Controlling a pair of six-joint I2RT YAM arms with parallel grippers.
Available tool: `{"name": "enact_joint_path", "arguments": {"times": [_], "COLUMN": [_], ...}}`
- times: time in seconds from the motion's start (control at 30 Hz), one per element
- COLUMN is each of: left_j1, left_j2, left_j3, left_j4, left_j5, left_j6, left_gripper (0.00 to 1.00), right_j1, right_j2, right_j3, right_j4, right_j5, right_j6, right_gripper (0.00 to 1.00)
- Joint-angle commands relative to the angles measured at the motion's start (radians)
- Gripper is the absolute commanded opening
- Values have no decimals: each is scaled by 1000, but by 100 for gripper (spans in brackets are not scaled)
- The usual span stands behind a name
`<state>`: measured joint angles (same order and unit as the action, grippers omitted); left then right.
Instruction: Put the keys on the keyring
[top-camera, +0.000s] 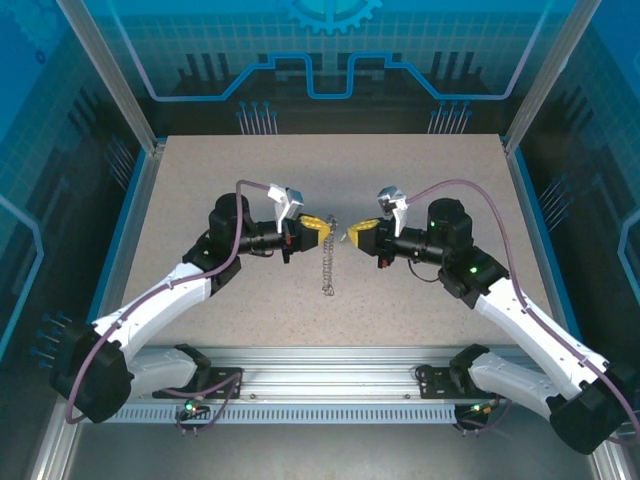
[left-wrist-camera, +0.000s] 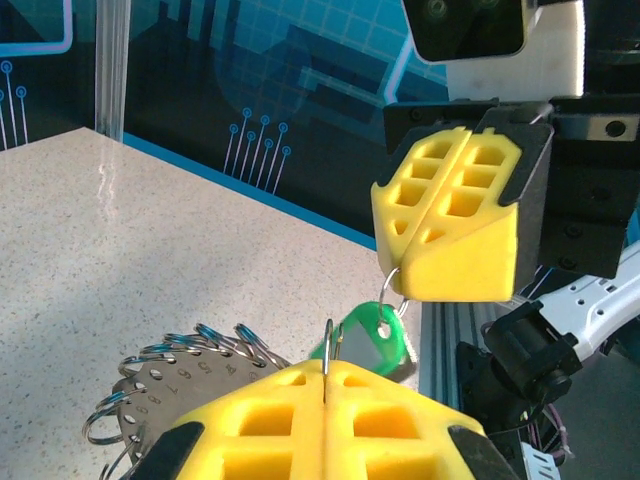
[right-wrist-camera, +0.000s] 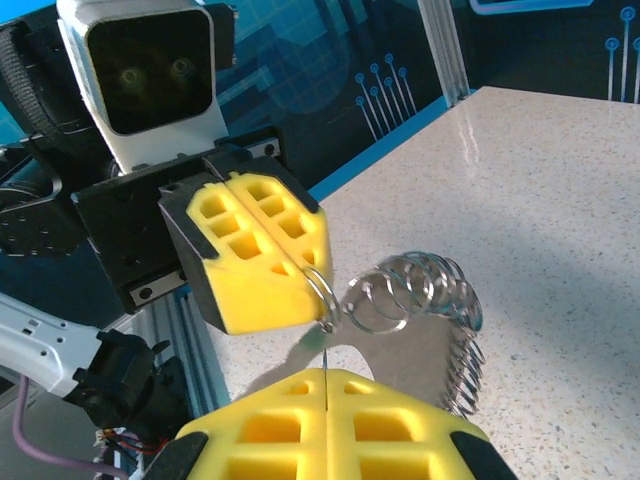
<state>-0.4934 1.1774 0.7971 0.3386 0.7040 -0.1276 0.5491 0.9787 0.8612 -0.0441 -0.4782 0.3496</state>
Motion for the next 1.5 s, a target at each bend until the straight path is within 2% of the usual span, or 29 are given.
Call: {"name": "enact_joint_path", "arguments": {"times": [0.0, 0.87, 1.47], "left_j1": [-11, -32, -34], "left_j2": [-1, -8, -36], "left_j3": [47, 64, 50], "left_j4": [1, -29, -7], "left_j5": [22, 19, 0], "left_j6": [25, 39, 36], "left_gripper": [0, 0, 0], "right_j1": [25, 75, 32], "right_j2": [4, 88, 69], "right_j3": [54, 109, 47], "right_j4": [7, 6, -7], "right_j5": [9, 46, 89], "right_j6": [-35, -67, -67], "right_gripper": [0, 0, 0]}}
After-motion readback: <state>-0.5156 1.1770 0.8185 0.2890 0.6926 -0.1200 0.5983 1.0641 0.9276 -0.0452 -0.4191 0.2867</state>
